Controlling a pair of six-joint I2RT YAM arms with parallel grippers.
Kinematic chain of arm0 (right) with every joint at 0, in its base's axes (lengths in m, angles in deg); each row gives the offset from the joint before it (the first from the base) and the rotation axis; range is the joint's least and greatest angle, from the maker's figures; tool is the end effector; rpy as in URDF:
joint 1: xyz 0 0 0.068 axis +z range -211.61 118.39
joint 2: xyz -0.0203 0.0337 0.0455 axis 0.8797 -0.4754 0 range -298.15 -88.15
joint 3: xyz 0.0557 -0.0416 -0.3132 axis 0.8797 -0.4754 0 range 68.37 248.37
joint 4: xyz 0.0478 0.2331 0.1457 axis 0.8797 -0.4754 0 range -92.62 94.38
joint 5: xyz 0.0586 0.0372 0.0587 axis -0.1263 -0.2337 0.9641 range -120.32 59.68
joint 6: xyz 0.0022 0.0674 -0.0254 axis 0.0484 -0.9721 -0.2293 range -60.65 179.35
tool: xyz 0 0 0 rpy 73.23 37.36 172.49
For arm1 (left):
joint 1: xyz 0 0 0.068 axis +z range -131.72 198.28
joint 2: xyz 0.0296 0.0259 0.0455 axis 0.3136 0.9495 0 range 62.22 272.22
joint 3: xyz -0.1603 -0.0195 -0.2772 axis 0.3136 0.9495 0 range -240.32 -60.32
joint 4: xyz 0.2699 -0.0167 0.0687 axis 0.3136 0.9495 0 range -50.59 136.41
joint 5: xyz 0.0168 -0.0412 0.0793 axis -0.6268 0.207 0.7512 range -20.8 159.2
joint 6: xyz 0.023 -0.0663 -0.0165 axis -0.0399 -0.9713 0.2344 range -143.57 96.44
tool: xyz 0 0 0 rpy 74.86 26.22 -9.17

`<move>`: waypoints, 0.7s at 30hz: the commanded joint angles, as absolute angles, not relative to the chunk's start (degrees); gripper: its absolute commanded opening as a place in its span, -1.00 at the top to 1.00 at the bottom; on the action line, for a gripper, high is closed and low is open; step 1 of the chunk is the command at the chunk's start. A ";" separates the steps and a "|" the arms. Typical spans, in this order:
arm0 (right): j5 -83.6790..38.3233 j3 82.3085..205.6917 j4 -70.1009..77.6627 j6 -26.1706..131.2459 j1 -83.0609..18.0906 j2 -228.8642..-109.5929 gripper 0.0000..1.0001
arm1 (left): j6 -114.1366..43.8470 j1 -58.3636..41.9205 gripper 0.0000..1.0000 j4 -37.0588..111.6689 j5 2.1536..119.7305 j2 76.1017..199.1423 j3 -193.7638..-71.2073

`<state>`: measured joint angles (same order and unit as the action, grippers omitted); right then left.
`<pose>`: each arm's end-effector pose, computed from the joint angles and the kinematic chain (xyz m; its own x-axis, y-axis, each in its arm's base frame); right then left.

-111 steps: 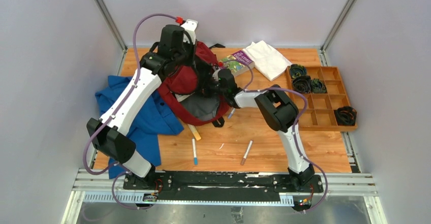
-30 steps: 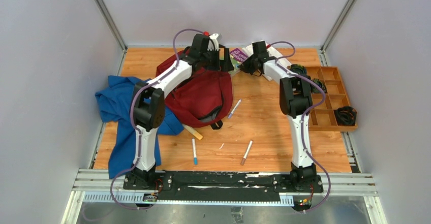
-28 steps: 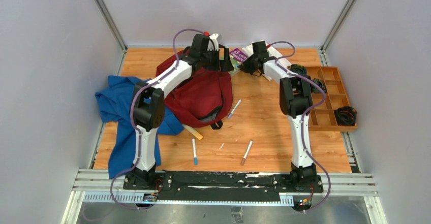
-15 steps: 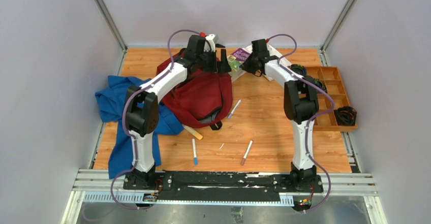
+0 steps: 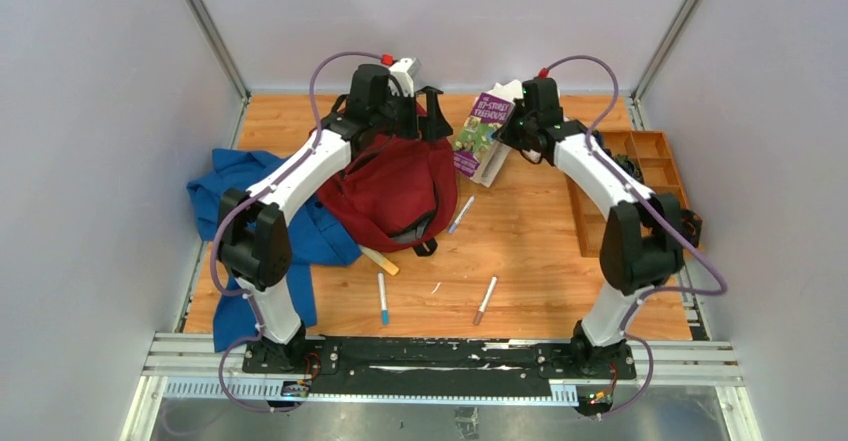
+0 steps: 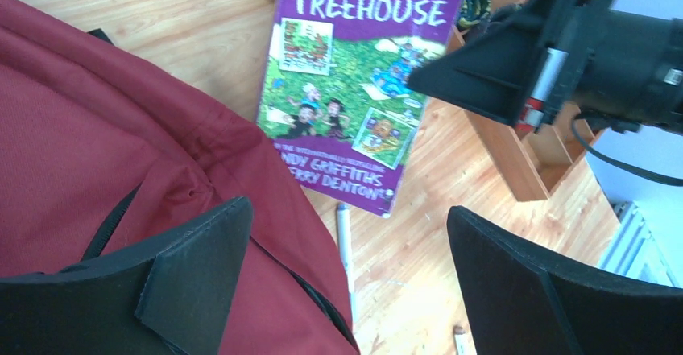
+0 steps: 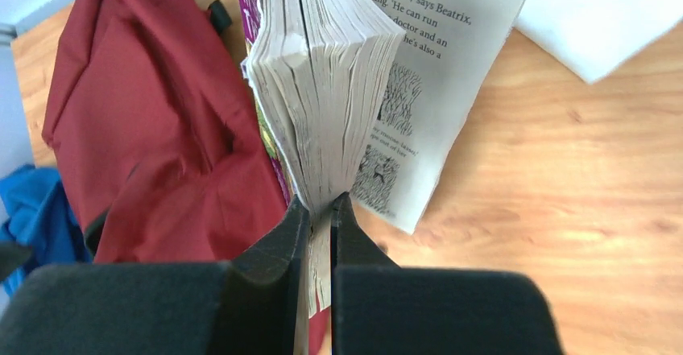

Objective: Pack the student bag
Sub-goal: Pick up the book from the center of the board.

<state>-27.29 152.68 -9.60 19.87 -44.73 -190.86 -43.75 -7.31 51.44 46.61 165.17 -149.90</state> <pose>0.4496 0.1398 0.3214 -0.6070 0.4793 -0.6339 0.0690 0.8264 0.5588 0.4205 -0.2268 0.3609 -0.6087 -0.0617 -0.7910 0.5346 0.7048 -0.4664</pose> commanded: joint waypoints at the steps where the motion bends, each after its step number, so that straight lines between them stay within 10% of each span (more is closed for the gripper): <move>1: -23.63 147.50 -7.51 25.91 -44.78 -180.70 1.00 | -43.56 -7.21 -1.00 49.85 43.47 162.01 -148.49; 21: 7.20 133.10 -2.35 32.67 -50.36 -156.57 1.00 | -54.90 -9.58 -1.00 31.94 24.44 162.02 -134.99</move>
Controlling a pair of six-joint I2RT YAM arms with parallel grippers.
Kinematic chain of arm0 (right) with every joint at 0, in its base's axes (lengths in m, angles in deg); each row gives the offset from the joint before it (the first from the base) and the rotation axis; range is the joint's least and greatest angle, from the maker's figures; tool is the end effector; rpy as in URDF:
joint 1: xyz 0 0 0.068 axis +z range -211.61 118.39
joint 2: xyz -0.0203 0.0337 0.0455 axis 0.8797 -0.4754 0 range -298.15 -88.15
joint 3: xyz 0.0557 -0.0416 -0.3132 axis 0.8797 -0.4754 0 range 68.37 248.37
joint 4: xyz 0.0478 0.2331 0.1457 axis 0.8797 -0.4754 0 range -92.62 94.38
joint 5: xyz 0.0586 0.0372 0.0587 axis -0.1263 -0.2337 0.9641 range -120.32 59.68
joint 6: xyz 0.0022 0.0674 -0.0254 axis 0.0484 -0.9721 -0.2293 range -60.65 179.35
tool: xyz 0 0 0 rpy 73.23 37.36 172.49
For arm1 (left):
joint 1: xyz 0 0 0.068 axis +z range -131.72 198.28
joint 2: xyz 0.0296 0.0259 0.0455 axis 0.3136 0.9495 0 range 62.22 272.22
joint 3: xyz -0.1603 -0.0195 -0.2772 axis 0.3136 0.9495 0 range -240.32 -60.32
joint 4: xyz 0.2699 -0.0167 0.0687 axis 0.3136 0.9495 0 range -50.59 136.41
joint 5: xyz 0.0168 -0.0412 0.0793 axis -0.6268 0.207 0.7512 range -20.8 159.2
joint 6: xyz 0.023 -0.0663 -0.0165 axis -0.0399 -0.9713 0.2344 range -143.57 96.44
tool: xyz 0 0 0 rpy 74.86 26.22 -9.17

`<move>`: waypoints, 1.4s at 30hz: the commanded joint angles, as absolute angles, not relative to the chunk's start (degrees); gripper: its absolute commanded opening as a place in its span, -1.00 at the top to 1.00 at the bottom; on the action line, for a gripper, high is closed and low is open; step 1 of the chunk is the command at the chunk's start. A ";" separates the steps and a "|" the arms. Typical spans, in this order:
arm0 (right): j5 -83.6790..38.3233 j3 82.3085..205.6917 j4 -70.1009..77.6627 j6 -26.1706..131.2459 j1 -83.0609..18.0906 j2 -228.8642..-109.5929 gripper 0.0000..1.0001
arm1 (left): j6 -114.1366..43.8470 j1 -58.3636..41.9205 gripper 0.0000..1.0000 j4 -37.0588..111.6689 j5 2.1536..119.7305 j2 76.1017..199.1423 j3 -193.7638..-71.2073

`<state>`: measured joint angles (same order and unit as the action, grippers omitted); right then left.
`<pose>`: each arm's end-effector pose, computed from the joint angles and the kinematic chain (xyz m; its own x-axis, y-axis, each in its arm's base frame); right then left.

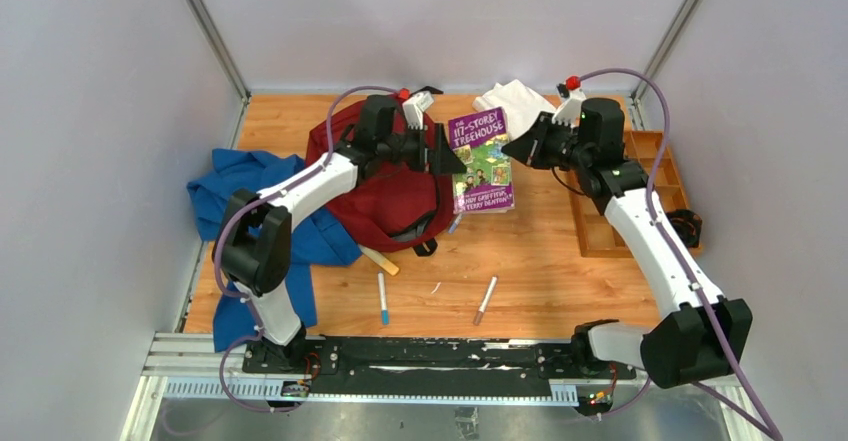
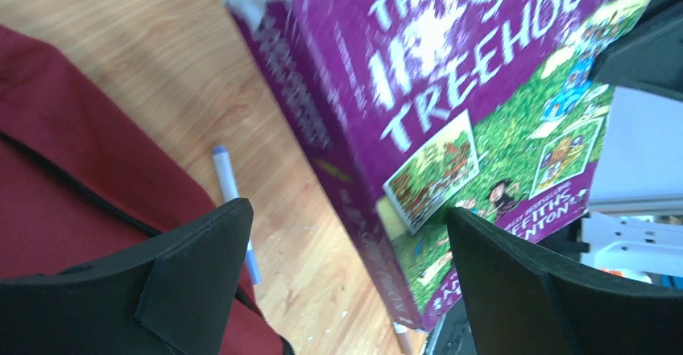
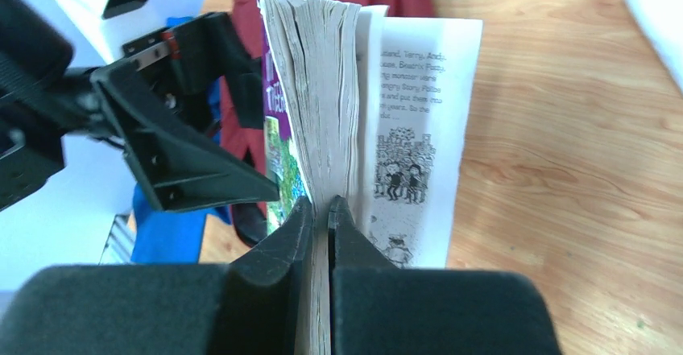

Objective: Pack the student bag
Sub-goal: Pick up the book from the center of the board.

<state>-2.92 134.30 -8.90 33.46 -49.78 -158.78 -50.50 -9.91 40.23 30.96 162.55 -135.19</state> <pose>0.2924 0.0893 0.4082 -0.5383 0.2833 -0.7937 -0.4173 0.7286 0.5431 0.3778 -0.2443 0.3090 -0.7376 -0.0083 -0.6752 0.5901 0.4781 -0.6505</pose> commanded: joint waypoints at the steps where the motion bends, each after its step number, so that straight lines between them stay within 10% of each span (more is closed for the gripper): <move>1: 8.23 132.34 -0.88 31.65 -50.36 -156.21 1.00 | -55.11 -9.58 -1.00 31.87 24.17 162.39 -135.06; 9: 9.96 128.97 2.30 28.15 -50.40 -160.04 1.00 | -76.71 -9.41 -0.71 3.55 20.50 164.38 -128.11; 15: 9.00 129.87 -1.33 28.59 -50.47 -164.04 0.99 | -83.53 -8.92 0.58 -3.22 20.81 165.00 -128.23; 17: 8.56 130.39 -4.14 29.37 -50.89 -163.79 0.29 | -84.70 -8.16 1.00 -2.95 21.72 164.28 -128.34; 20: 6.30 128.42 -6.19 28.29 -51.83 -160.69 -0.48 | -85.34 -6.52 1.00 0.11 25.80 161.68 -127.64; 24: 4.19 119.21 -2.19 17.94 -52.74 -152.37 -0.86 | -83.30 -5.20 1.00 8.73 36.51 155.21 -125.97; 31: 3.73 93.19 36.39 -13.74 -47.33 -140.96 -1.00 | -90.03 -6.38 1.00 9.75 49.81 149.11 -121.12; 42: 0.19 89.47 71.61 -26.49 -41.19 -154.45 -1.00 | -94.95 -7.56 1.00 7.99 52.86 148.66 -120.60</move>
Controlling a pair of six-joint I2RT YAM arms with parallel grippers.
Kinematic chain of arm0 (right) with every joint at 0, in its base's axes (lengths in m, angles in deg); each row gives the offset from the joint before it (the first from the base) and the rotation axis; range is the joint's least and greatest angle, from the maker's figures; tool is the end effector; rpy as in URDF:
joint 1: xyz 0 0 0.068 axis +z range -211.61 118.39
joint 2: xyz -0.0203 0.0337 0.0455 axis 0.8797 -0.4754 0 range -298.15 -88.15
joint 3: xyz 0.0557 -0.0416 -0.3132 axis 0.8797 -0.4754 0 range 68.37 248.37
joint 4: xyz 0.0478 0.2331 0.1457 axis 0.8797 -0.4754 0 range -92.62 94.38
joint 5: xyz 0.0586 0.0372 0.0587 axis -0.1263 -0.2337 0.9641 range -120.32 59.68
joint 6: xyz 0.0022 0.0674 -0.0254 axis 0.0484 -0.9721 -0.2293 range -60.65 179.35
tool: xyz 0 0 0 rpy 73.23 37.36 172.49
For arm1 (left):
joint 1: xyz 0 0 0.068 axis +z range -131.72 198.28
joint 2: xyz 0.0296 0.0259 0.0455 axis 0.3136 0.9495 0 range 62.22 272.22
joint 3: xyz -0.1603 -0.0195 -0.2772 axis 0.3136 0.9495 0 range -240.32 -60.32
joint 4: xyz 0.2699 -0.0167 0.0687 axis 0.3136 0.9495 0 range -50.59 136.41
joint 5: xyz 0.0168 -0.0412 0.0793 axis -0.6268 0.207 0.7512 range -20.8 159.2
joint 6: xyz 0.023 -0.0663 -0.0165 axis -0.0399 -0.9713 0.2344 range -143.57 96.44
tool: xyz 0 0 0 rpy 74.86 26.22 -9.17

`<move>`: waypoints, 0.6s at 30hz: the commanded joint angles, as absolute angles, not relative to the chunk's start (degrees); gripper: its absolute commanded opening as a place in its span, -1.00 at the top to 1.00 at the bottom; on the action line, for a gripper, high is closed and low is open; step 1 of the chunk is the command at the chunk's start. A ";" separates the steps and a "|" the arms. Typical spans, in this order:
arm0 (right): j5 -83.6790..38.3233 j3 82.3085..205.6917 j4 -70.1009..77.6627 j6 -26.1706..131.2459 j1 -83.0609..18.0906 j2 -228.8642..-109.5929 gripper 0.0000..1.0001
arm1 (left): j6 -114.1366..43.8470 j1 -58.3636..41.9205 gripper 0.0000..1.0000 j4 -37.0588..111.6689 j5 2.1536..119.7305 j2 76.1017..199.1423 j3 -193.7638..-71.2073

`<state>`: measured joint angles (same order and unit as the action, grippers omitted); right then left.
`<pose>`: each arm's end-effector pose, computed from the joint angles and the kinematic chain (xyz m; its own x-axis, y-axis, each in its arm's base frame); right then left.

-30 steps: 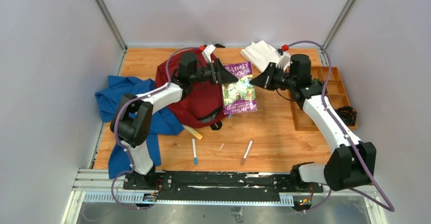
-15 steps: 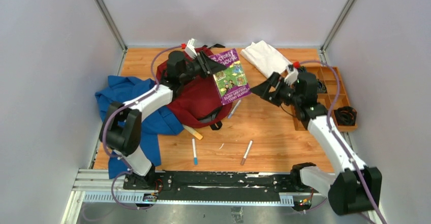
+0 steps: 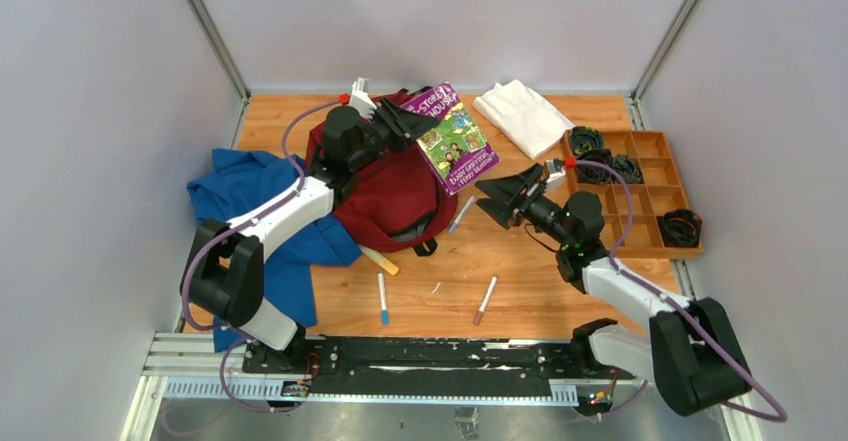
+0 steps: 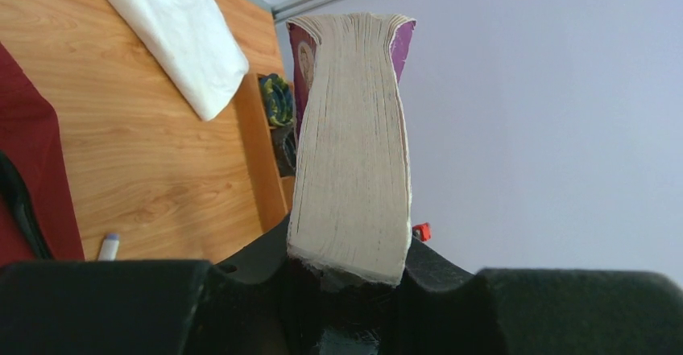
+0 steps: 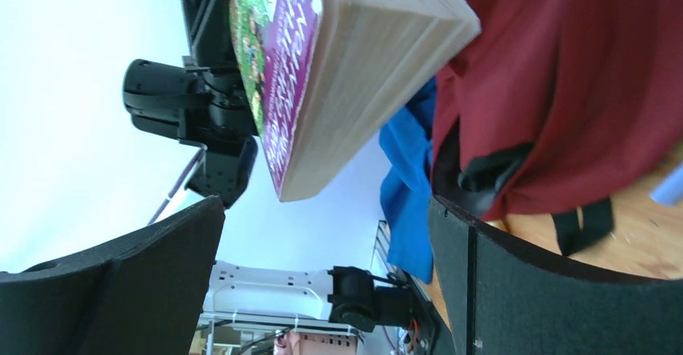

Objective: Pack the student bag
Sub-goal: Pick up the book from the center of the board.

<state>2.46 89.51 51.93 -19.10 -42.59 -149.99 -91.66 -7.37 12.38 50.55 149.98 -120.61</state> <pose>0.2110 0.1069 0.2781 -0.7438 0.6149 -0.2621 -0.2672 0.0859 0.9598 0.3522 -0.1903 0.3572 -0.6506 -0.6628 -0.3708 0.2542 0.2701 -0.9287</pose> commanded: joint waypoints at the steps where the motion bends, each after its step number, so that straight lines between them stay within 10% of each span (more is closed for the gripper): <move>1: 0.03 90.18 73.02 -27.42 -41.00 -156.15 -1.00 | -95.21 -7.56 1.00 7.73 52.87 148.52 -120.41; 13: -1.85 100.00 86.06 -30.58 -39.29 -172.87 -0.95 | -96.94 -7.65 1.00 5.54 52.11 146.83 -118.06; 18: -2.48 102.57 91.10 -33.30 -38.96 -178.09 -0.30 | -96.72 -7.65 1.00 5.54 52.30 146.45 -117.45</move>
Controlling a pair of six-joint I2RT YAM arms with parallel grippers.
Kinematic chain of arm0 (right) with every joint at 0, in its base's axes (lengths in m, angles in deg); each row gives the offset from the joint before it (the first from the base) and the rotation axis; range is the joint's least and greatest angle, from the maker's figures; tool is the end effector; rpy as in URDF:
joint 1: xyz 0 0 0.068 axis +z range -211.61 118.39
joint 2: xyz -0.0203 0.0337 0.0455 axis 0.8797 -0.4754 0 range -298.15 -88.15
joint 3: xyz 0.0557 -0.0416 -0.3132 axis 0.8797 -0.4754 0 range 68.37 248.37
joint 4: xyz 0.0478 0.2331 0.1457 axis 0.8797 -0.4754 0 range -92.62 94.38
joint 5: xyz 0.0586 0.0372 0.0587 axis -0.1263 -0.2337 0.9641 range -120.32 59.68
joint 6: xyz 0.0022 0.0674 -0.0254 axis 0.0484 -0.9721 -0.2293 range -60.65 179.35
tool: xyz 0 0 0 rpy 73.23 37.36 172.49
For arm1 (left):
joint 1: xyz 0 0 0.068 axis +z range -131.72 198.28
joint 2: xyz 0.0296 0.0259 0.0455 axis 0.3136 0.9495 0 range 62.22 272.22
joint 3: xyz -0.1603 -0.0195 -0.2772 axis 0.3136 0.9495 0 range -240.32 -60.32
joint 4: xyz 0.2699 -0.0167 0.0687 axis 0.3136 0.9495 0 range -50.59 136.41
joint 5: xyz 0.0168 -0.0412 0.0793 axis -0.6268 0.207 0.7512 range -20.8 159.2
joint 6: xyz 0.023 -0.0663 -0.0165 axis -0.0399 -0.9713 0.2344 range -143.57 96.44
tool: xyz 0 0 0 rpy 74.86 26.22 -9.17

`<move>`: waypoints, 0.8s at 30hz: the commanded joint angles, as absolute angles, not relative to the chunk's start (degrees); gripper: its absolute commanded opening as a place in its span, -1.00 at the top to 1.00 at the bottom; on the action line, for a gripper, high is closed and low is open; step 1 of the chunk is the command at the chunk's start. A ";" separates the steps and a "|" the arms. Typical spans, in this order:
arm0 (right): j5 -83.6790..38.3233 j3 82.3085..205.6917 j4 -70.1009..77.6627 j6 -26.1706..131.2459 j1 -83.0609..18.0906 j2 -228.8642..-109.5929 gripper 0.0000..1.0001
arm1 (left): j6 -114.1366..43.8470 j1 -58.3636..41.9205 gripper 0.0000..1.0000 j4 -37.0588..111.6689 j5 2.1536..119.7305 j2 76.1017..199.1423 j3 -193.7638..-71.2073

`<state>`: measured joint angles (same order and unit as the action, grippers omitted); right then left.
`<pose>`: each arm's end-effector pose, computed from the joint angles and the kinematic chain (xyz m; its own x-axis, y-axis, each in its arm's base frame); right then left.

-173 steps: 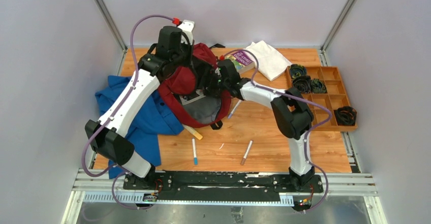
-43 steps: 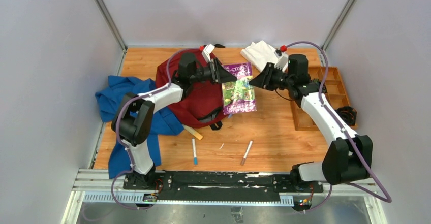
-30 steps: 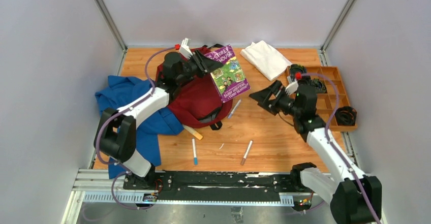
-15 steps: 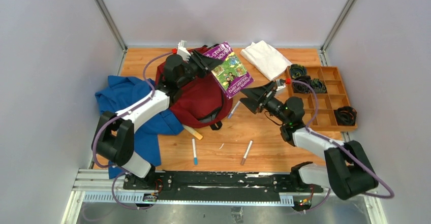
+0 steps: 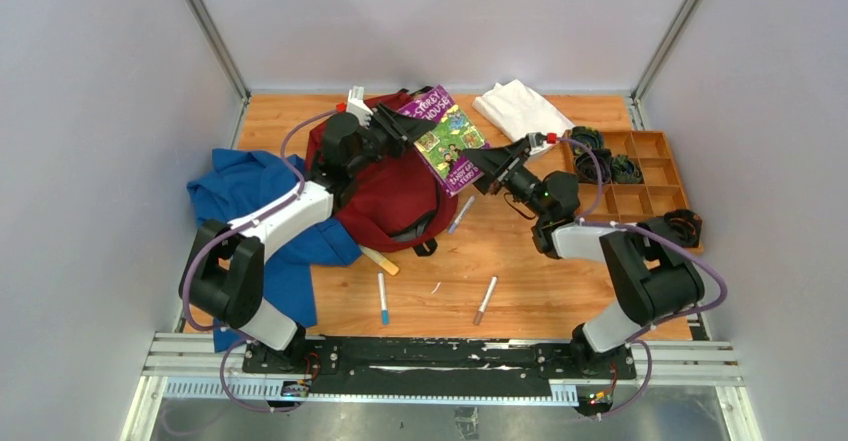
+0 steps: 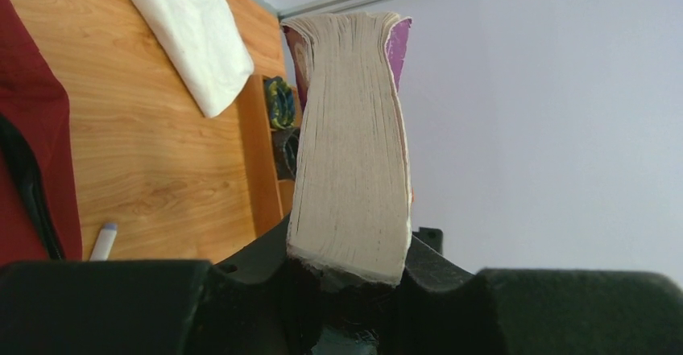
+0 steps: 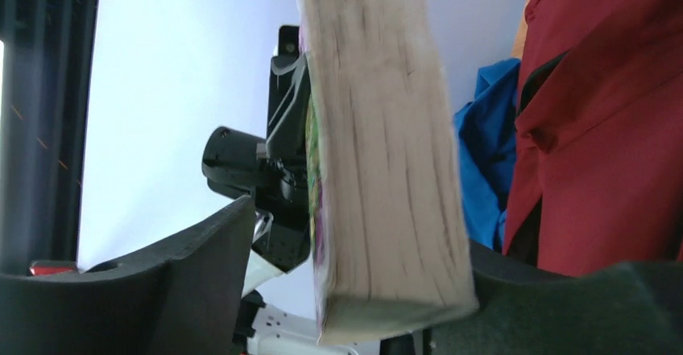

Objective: Pack the student bag
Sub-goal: Pick up the book from the center of the board.

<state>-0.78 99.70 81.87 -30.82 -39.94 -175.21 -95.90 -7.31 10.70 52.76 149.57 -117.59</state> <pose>0.2855 0.1451 0.2890 -0.7478 0.6390 -0.1800 -0.3424 -0.1389 0.9292 0.3489 -0.1858 0.3431 -0.6444 -0.7047 -0.2969 0.1827 0.2352 -0.9546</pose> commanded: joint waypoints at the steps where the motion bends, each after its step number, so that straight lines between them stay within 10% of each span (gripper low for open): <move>1: -2.46 102.98 91.34 -33.60 -38.74 -178.84 -0.10 | -96.77 -7.65 1.00 5.49 52.28 146.49 -117.40; 6: -2.57 103.36 91.55 -33.95 -38.32 -179.99 0.99 | -96.27 -7.65 1.00 5.63 52.34 146.18 -116.89; 11: 0.86 99.00 85.62 -31.90 -41.76 -175.06 1.00 | -86.12 -7.04 -0.33 16.19 51.68 144.06 -118.79; 24: -0.38 105.80 -4.20 11.41 -61.08 -134.39 1.00 | -28.14 -22.20 -0.61 67.90 67.89 141.66 -127.48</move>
